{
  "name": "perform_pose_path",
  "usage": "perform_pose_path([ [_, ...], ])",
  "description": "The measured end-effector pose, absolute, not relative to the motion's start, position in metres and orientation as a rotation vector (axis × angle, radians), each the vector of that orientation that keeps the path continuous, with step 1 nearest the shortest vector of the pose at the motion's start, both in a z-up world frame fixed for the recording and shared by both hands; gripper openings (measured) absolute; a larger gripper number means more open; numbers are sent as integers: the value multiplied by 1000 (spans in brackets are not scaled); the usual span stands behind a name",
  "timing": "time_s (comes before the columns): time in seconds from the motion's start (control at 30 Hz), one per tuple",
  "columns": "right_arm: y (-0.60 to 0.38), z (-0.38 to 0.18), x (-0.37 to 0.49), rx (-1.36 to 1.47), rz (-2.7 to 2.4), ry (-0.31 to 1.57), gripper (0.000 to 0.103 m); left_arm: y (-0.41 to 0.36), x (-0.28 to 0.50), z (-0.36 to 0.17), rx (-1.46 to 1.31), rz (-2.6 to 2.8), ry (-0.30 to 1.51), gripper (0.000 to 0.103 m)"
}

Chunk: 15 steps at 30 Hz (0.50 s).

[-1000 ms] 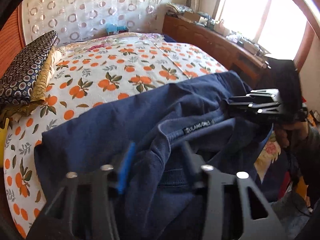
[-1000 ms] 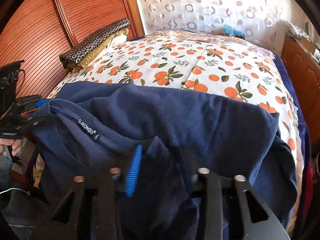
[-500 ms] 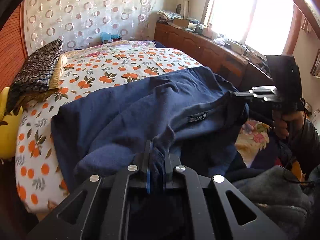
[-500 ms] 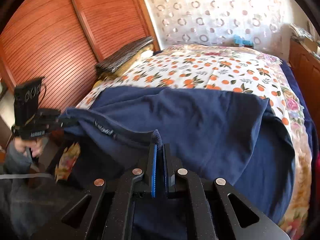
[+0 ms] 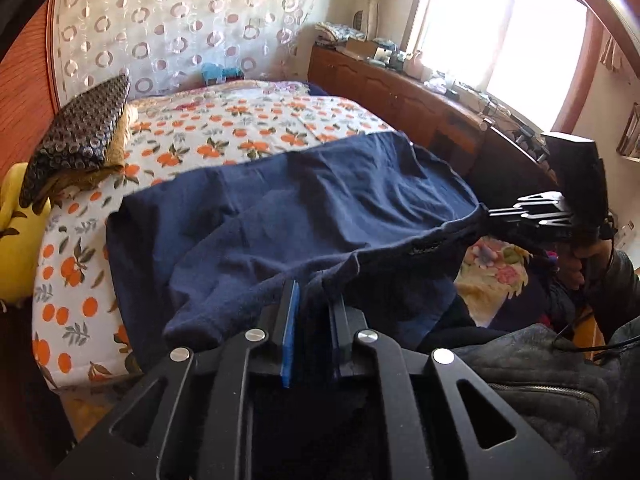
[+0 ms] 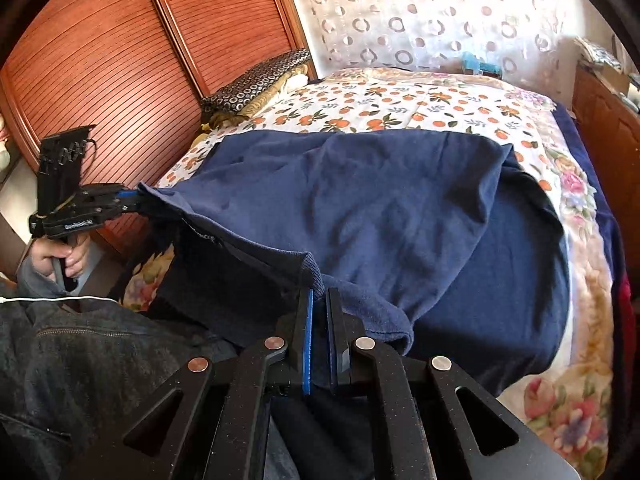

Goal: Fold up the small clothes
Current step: 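Lift the hem with both grippers and fold it over toward the collar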

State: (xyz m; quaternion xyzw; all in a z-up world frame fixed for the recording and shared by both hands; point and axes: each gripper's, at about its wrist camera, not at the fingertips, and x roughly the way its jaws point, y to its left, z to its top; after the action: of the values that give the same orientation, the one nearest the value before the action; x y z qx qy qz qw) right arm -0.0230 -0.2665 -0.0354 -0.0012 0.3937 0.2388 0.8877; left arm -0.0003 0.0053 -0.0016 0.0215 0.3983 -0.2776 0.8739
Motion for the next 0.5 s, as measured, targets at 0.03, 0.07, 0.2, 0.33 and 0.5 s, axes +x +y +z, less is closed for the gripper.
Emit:
perform_pose_path([
  [0.03, -265, -34, -23, -6, 495, 819, 6, 5, -2, 1, 47, -580, 825, 13],
  [0.07, -263, -33, -25, -10, 493, 820, 6, 5, -3, 3, 54, -576, 818, 14],
  [0.2, -258, -32, -30, -28, 492, 823, 6, 7, -6, 8, 68, -559, 811, 16],
  [0.33, -258, -30, -31, -50, 487, 828, 6, 8, -6, 11, 63, -551, 814, 22],
  [0.5, -260, -29, -33, -69, 490, 840, 6, 14, -15, 23, 60, -554, 784, 49],
])
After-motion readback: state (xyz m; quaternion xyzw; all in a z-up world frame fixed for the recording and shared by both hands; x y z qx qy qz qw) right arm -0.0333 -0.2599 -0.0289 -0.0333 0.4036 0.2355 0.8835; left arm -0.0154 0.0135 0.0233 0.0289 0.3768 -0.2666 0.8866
